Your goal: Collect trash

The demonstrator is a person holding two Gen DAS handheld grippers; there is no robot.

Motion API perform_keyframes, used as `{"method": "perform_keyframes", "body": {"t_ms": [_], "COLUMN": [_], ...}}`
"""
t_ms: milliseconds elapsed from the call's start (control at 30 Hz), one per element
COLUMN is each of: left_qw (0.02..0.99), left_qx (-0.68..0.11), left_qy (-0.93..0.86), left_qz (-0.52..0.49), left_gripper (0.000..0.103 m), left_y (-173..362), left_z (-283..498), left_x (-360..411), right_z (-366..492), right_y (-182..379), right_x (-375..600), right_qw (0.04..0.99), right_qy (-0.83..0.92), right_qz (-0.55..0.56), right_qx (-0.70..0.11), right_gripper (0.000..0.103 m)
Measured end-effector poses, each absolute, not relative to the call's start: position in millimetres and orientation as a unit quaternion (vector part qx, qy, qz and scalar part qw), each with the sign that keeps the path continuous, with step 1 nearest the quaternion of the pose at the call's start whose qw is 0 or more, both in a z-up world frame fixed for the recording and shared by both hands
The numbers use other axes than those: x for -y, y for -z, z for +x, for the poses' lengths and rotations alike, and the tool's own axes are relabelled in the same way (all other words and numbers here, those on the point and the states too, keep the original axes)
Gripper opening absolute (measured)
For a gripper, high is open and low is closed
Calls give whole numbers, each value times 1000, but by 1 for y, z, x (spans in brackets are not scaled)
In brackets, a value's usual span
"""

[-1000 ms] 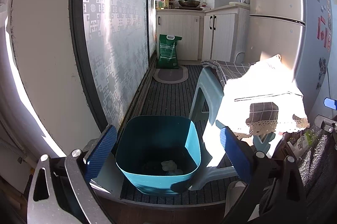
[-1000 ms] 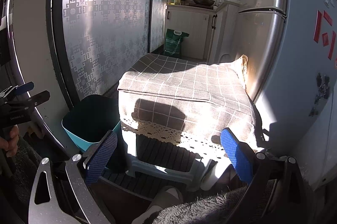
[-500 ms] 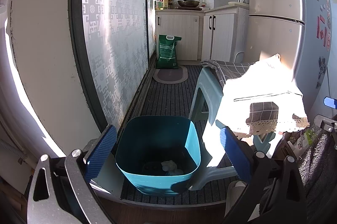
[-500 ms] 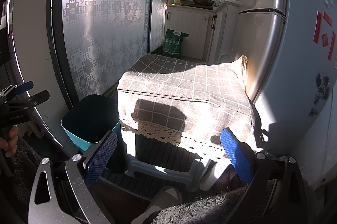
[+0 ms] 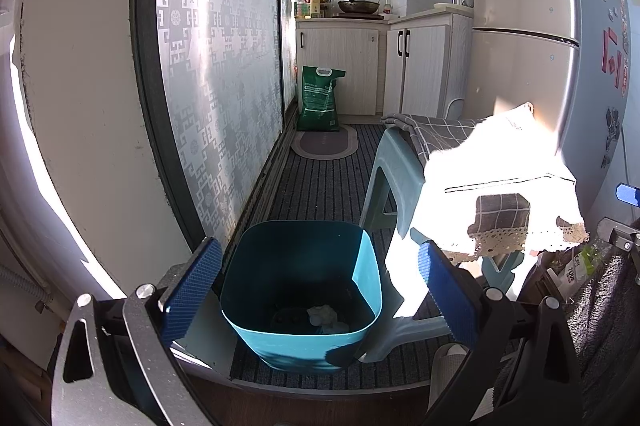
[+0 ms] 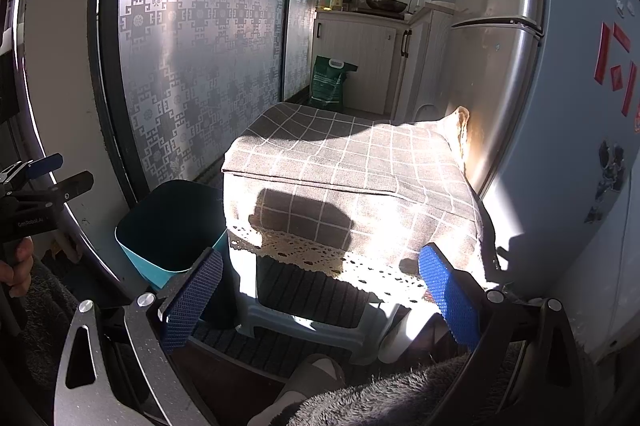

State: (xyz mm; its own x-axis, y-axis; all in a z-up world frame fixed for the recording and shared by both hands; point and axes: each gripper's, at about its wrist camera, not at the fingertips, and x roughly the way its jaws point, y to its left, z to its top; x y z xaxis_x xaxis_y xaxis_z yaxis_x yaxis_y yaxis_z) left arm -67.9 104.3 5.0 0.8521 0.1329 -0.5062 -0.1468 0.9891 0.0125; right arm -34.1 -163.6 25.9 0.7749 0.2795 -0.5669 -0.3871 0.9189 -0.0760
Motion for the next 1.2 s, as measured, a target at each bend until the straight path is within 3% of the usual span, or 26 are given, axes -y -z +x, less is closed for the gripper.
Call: {"method": "perform_keyframes", "body": {"t_ms": [1200], "left_qw": [962], "left_qx": [-267], "left_qy": [-65], "left_qz": [-13], "left_gripper": [100], "left_y": [-5], "left_z": [-68], "left_x": [-106], "right_z": [-34], "right_y": [-26], "right_x": [167], "right_qw": [938], "right_qy": [-175], "right_qz": [-96], "right_qx": [-283], "right_gripper": [100]}}
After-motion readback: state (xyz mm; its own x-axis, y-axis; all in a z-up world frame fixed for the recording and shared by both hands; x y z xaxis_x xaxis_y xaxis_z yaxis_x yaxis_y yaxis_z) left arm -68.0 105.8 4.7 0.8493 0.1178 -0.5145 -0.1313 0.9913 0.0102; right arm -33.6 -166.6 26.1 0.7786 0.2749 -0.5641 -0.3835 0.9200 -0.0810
